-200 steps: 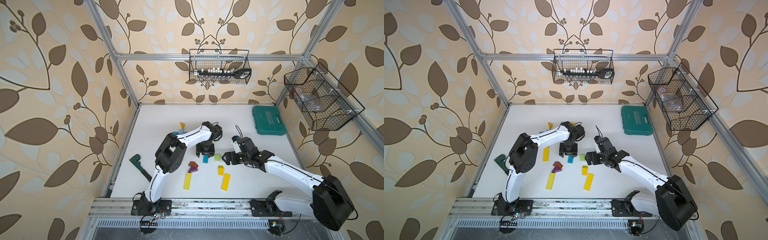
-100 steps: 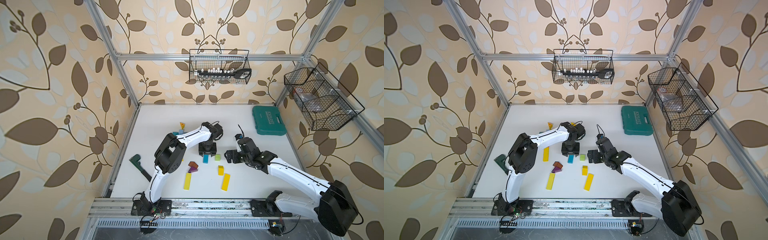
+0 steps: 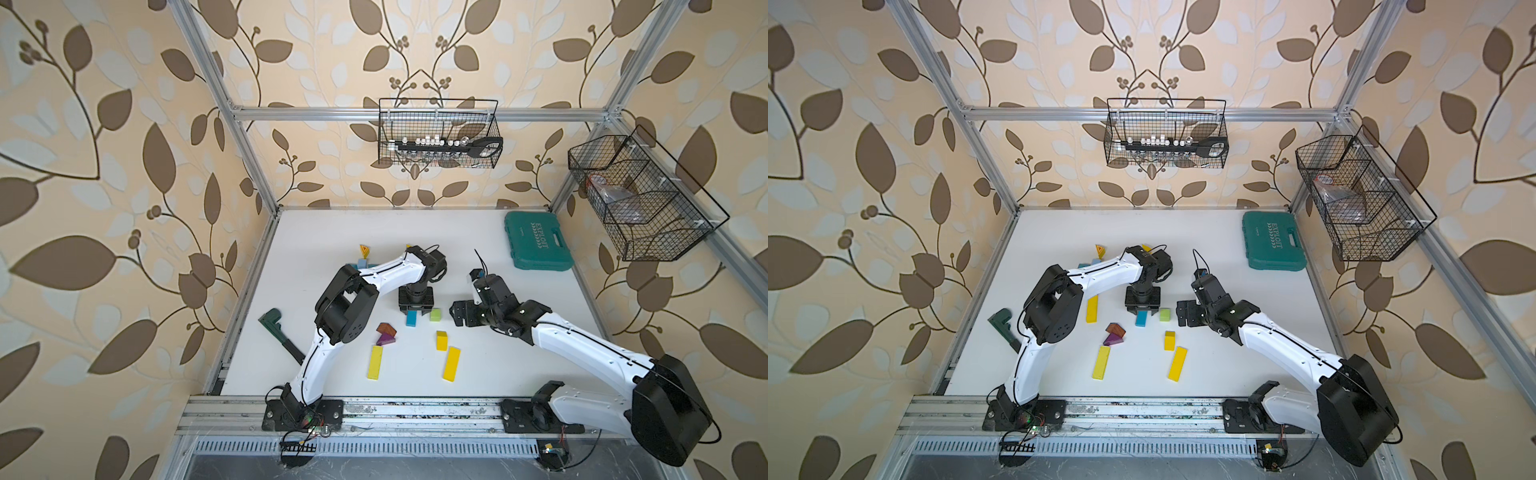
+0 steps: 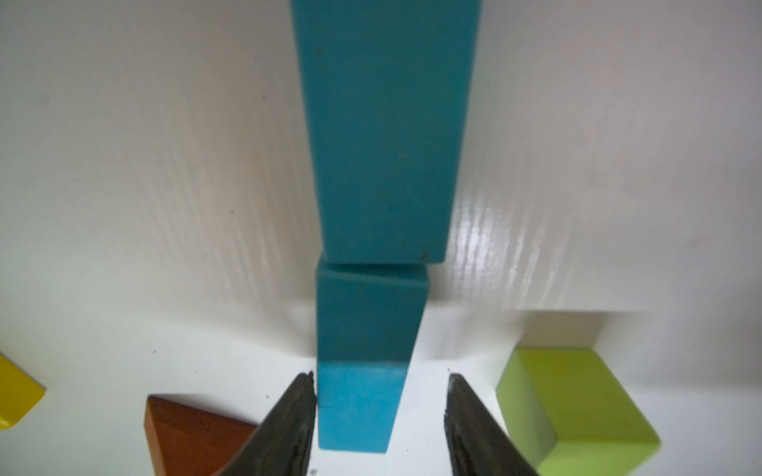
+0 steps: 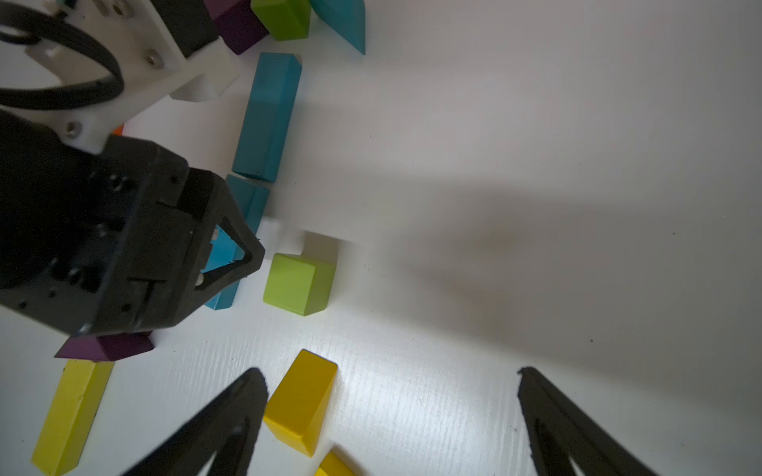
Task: Assemble a small pinwheel with building blocks
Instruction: Assemble the building block at the center of the board.
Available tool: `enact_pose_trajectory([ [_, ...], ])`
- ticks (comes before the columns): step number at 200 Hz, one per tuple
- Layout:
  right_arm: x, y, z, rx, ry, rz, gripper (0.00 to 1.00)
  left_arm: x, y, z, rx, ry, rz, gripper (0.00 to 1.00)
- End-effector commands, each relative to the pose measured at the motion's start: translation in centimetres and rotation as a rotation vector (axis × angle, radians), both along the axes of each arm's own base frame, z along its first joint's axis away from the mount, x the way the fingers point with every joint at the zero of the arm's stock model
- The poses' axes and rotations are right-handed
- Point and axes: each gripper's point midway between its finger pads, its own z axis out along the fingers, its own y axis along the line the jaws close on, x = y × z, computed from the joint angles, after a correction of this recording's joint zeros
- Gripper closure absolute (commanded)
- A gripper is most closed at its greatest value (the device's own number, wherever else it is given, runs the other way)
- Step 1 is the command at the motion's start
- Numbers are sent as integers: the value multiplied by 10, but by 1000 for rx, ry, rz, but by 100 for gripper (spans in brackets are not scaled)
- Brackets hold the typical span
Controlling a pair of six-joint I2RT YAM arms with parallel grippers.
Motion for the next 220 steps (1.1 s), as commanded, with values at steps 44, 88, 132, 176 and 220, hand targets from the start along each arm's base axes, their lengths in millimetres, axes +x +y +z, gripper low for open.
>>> enact_pose_trajectory([
  [44,4,-1,1,-4,-1,1,3,8,-3,2,-22,18,9,53],
  [88,5,-1,-1,-3,4,1,3,10,-3,0,-17,22,8,55],
  [132,5,-1,-1,-5,6,1,3,12,1,1,-4,23,13,55],
  [176,5,3,-1,7,13,14,3,11,7,18,7,-4,13,49],
  [220,3,26,3,21,17,65,5,-3,17,63,-65,-73,15,37],
])
